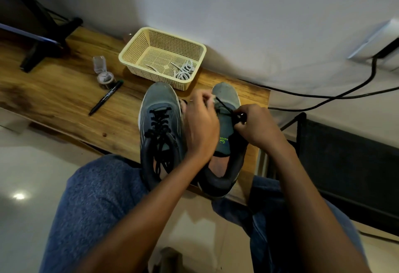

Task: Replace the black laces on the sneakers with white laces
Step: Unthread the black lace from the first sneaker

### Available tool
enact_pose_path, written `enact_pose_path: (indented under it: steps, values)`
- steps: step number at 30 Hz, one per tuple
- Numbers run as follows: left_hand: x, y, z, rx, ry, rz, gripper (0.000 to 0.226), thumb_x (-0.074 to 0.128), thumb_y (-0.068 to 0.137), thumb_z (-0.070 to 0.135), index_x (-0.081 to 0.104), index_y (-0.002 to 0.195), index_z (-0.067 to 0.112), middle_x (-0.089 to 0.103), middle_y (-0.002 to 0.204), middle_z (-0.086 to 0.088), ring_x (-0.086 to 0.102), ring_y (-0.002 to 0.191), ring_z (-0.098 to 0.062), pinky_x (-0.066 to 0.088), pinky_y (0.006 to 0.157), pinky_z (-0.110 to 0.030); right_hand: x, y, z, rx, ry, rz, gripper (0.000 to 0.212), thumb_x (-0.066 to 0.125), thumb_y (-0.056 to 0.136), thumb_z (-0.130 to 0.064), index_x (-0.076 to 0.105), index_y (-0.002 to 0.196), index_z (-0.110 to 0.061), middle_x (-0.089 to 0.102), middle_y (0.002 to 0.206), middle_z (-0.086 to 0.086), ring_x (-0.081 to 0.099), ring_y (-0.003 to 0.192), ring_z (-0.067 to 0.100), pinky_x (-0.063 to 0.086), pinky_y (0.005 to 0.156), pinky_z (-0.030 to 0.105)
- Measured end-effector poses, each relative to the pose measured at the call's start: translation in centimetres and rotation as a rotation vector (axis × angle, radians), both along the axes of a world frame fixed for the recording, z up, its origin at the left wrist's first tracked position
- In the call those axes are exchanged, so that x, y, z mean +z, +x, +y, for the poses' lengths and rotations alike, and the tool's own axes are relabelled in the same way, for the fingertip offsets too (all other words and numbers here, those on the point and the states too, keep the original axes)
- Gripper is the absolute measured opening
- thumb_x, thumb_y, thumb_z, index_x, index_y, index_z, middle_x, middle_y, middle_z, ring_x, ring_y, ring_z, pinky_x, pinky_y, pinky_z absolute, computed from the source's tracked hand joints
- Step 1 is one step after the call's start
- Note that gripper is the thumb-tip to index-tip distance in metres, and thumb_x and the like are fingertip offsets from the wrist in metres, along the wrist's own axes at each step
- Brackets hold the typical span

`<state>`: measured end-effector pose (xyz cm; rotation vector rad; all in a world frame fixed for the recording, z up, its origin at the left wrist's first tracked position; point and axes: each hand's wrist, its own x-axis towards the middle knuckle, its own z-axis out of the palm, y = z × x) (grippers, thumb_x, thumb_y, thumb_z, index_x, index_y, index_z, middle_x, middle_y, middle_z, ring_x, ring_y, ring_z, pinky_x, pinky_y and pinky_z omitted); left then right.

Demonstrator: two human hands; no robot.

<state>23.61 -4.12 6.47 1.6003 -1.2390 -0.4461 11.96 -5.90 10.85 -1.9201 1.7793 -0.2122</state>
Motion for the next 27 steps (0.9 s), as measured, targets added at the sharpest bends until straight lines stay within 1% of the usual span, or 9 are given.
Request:
enact_pose_path:
  steps: [3, 6, 8, 11, 15, 20, 23, 25, 27]
  values:
    - [0.0, 0.0, -0.3, 0.152, -0.081, 0.147, 0.011, 0.043, 0.095, 0.018, 0.048, 0.104, 0.016, 0.051, 0.110, 0.009, 0.054, 0.104, -0.021, 0.048, 0.087, -0.051, 0.0, 0.0, 0.1, -0.015, 0.026, -0.006, 0.038, 0.059, 0.085, -0.006, 0.063, 0.123, -0.009, 0.065, 0.114, 0.016, 0.061, 0.103, 0.032, 0.053, 0.083, 0.038]
    - [0.0, 0.1, -0.4, 0.114, 0.004, -0.147, 0.022, 0.051, 0.092, 0.015, 0.053, 0.114, 0.016, 0.052, 0.133, 0.001, 0.042, 0.129, -0.023, 0.014, 0.116, -0.058, -0.1, 0.2, 0.1, 0.006, 0.028, 0.013, 0.035, 0.059, 0.086, -0.006, 0.064, 0.120, -0.008, 0.065, 0.113, 0.017, 0.061, 0.102, 0.032, 0.051, 0.080, 0.037]
    - [0.0, 0.1, -0.2, -0.006, 0.079, -0.447, 0.029, 0.057, 0.089, 0.024, 0.058, 0.118, 0.022, 0.045, 0.146, -0.001, 0.029, 0.140, -0.026, -0.005, 0.115, -0.052, -0.2, 0.2, 0.1, 0.026, 0.027, 0.032, 0.032, 0.060, 0.086, -0.007, 0.064, 0.117, -0.007, 0.065, 0.110, 0.016, 0.061, 0.100, 0.032, 0.049, 0.075, 0.034]
    - [0.0, 0.2, 0.2, -0.233, 0.169, -0.740, 0.027, 0.061, 0.087, 0.033, 0.067, 0.112, 0.027, 0.052, 0.140, 0.003, 0.030, 0.140, -0.026, -0.014, 0.112, -0.052, -0.4, 0.3, 0.1, 0.066, 0.026, 0.042, 0.027, 0.059, 0.085, -0.008, 0.065, 0.111, -0.008, 0.066, 0.103, 0.015, 0.062, 0.092, 0.029, 0.044, 0.066, 0.030]
    - [-0.3, 0.4, 0.2, -0.260, 0.198, -0.774, 0.023, 0.063, 0.087, 0.031, 0.068, 0.109, 0.027, 0.062, 0.126, 0.007, 0.045, 0.127, -0.017, -0.013, 0.113, -0.047, -0.5, 0.3, 0.2, 0.091, 0.017, 0.065, 0.026, 0.058, 0.086, -0.010, 0.064, 0.111, -0.009, 0.065, 0.101, 0.013, 0.061, 0.089, 0.028, 0.041, 0.063, 0.030]
    - [-0.6, -0.3, 0.2, -0.172, 0.111, -0.452, 0.008, 0.058, 0.093, 0.020, 0.061, 0.098, 0.016, 0.068, 0.095, 0.001, 0.061, 0.096, -0.018, 0.002, 0.119, -0.043, -0.5, 0.3, 0.2, 0.054, 0.005, 0.052, 0.031, 0.059, 0.086, -0.007, 0.064, 0.116, -0.007, 0.065, 0.107, 0.015, 0.062, 0.095, 0.030, 0.052, 0.074, 0.036]
    - [-0.4, -0.6, 0.1, -0.015, 0.019, 0.129, 0.006, 0.055, 0.094, 0.009, 0.055, 0.100, 0.010, 0.068, 0.102, -0.003, 0.063, 0.094, -0.015, 0.045, 0.101, -0.034, -0.4, 0.2, 0.0, 0.027, 0.019, 0.041, 0.035, 0.058, 0.085, -0.007, 0.063, 0.120, -0.009, 0.065, 0.113, 0.017, 0.061, 0.101, 0.033, 0.053, 0.082, 0.039]
    - [-0.2, -0.6, 0.0, 0.123, -0.035, 0.364, 0.007, 0.053, 0.095, 0.005, 0.053, 0.102, 0.007, 0.067, 0.111, -0.003, 0.063, 0.099, -0.009, 0.052, 0.085, -0.020, -0.4, 0.2, -0.1, 0.018, 0.030, 0.034, 0.038, 0.058, 0.086, -0.008, 0.062, 0.123, -0.011, 0.064, 0.115, 0.017, 0.060, 0.104, 0.034, 0.052, 0.086, 0.042]
    - [-0.1, -0.7, 0.0, 0.171, -0.060, 0.379, 0.009, 0.050, 0.095, 0.005, 0.053, 0.102, 0.010, 0.064, 0.113, 0.005, 0.061, 0.104, -0.008, 0.050, 0.092, -0.024, -0.5, 0.3, -0.1, 0.015, 0.034, 0.036, 0.039, 0.059, 0.086, -0.008, 0.061, 0.124, -0.012, 0.064, 0.116, 0.017, 0.060, 0.105, 0.034, 0.052, 0.087, 0.044]
